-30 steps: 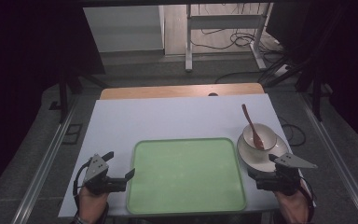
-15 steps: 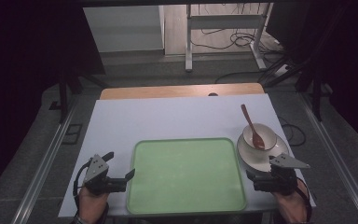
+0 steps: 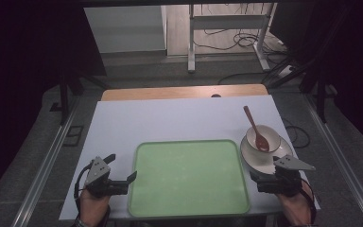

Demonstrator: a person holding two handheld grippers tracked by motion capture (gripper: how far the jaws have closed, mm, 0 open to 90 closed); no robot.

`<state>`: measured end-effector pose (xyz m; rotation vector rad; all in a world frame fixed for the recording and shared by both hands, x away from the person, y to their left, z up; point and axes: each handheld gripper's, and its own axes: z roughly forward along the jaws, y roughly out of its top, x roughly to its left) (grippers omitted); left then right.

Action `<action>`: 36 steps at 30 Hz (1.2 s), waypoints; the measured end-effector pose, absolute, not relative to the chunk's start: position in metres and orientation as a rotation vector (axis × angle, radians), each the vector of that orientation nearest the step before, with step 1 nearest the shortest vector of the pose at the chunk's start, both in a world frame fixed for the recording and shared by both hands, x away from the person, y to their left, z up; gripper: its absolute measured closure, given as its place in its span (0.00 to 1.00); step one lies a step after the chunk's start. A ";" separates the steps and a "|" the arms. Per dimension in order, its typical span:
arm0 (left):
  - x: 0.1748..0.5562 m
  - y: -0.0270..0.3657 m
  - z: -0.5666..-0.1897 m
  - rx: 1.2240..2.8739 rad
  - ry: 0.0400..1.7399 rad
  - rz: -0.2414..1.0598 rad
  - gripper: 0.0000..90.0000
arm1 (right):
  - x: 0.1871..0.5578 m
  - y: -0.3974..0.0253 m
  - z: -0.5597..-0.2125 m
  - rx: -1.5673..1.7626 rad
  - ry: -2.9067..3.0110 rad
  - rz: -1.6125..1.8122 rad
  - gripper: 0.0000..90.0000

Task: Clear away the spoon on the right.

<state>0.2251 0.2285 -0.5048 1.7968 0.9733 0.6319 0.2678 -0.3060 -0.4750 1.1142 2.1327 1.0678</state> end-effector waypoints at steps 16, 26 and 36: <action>0.226 0.229 -0.505 1.799 0.976 0.631 0.01 | 0.277 -0.300 -0.469 1.065 2.082 0.974 0.00; 0.226 0.228 -0.506 1.802 0.979 0.628 0.01 | 0.287 -0.300 -0.464 1.076 2.101 1.041 0.00; 0.226 0.228 -0.505 1.799 0.979 0.631 0.01 | 0.296 -0.301 -0.457 1.091 2.103 1.085 0.00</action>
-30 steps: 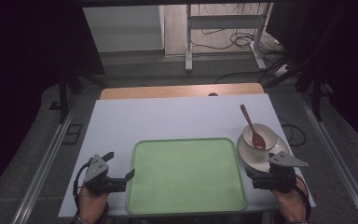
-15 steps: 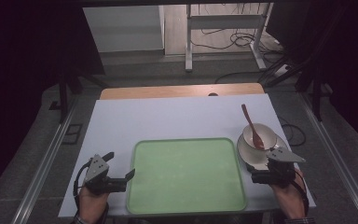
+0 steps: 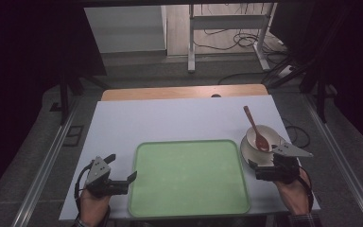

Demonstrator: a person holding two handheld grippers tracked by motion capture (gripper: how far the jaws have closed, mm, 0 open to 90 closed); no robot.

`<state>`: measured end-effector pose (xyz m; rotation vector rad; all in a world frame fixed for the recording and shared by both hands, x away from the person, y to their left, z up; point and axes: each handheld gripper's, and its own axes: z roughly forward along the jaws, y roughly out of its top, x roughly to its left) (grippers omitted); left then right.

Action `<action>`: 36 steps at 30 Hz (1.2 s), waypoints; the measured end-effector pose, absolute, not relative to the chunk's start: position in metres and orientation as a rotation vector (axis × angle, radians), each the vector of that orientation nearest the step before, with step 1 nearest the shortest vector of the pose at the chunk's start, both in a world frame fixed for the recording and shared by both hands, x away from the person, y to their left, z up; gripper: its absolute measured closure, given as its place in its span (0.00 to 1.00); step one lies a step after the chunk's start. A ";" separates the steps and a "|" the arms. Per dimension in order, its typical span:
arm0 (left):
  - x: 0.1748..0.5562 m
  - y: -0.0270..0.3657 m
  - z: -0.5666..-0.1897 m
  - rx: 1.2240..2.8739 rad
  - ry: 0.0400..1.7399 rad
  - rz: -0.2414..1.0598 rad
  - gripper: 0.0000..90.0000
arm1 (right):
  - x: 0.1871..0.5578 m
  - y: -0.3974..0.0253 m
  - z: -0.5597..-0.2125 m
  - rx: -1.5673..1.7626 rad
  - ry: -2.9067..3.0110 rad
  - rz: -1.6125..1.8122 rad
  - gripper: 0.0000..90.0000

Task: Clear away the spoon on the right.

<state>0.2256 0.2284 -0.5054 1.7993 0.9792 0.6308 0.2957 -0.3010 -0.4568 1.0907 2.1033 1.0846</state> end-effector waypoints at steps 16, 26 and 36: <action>0.226 0.231 -0.505 1.782 0.987 0.626 0.02 | 0.317 -0.304 -0.447 1.114 2.116 1.112 0.00; 0.225 0.232 -0.505 1.776 0.985 0.619 0.04 | 0.328 -0.301 -0.444 1.096 2.131 1.083 0.00; 0.225 0.232 -0.505 1.772 0.990 0.620 0.04 | 0.342 -0.299 -0.442 1.099 2.127 1.080 0.00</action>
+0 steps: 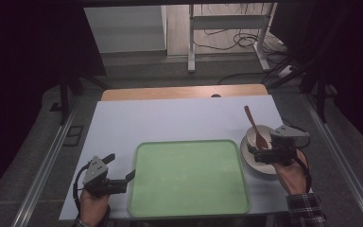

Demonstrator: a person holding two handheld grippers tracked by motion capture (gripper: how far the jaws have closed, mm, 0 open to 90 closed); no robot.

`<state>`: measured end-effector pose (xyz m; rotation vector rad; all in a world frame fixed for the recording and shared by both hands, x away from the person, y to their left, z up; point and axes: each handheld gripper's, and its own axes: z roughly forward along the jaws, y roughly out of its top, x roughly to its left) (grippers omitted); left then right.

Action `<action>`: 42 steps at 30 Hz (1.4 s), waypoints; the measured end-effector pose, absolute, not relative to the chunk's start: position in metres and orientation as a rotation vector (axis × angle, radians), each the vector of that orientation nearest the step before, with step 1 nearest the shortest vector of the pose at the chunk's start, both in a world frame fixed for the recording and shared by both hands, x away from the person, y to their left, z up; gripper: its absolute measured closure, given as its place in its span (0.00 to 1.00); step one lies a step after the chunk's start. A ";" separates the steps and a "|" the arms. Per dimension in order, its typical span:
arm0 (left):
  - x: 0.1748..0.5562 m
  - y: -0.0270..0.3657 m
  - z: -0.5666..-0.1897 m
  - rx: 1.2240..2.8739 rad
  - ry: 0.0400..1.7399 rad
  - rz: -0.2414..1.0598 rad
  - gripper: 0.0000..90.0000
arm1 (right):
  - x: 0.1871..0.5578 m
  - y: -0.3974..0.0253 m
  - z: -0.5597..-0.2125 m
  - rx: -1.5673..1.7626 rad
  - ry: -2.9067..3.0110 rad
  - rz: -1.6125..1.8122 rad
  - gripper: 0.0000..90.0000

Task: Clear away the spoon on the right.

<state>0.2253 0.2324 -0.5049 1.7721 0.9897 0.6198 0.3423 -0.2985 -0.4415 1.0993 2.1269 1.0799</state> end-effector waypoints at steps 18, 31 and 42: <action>0.226 0.232 -0.505 1.777 0.988 0.614 0.03 | 0.383 -0.289 -0.436 1.150 2.131 1.052 0.02; 0.226 0.231 -0.505 1.784 0.987 0.617 0.02 | 0.417 -0.284 -0.443 1.259 2.170 0.941 0.02; 0.226 0.231 -0.505 1.795 0.983 0.617 0.02 | 0.439 -0.282 -0.441 1.279 2.203 0.826 0.49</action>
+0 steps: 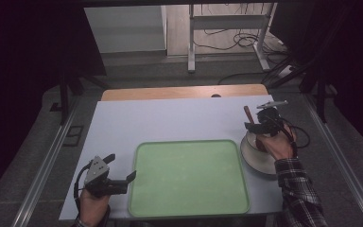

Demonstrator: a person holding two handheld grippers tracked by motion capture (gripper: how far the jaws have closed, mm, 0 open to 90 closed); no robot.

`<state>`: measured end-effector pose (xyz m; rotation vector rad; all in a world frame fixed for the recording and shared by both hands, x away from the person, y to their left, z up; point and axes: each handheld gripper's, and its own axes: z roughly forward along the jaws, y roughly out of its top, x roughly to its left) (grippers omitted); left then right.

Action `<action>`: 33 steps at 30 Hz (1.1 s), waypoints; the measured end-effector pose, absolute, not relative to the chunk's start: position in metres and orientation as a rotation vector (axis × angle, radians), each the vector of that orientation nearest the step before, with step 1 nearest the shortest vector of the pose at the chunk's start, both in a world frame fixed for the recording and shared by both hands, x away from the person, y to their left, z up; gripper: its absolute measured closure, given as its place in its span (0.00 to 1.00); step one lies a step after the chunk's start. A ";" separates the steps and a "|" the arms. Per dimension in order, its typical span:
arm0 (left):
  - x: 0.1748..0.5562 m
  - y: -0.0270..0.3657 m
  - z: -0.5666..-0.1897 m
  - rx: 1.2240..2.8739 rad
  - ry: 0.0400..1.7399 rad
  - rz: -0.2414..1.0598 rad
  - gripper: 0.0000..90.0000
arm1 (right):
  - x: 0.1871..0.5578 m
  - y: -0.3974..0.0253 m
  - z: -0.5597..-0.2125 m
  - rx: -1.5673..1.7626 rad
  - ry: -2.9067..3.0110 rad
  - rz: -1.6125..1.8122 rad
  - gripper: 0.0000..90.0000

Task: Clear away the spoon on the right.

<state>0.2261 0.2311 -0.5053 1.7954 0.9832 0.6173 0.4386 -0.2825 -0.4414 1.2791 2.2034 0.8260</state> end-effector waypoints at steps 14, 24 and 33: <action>0.226 0.231 -0.505 1.798 0.983 0.620 0.02 | 0.459 -0.281 -0.445 1.345 2.255 0.744 0.80; 0.226 0.230 -0.506 1.810 0.982 0.622 0.02 | 0.456 -0.280 -0.438 1.360 2.290 0.751 0.88; 0.226 0.230 -0.505 1.805 0.980 0.629 0.02 | 0.452 -0.279 -0.417 1.332 2.302 0.764 0.88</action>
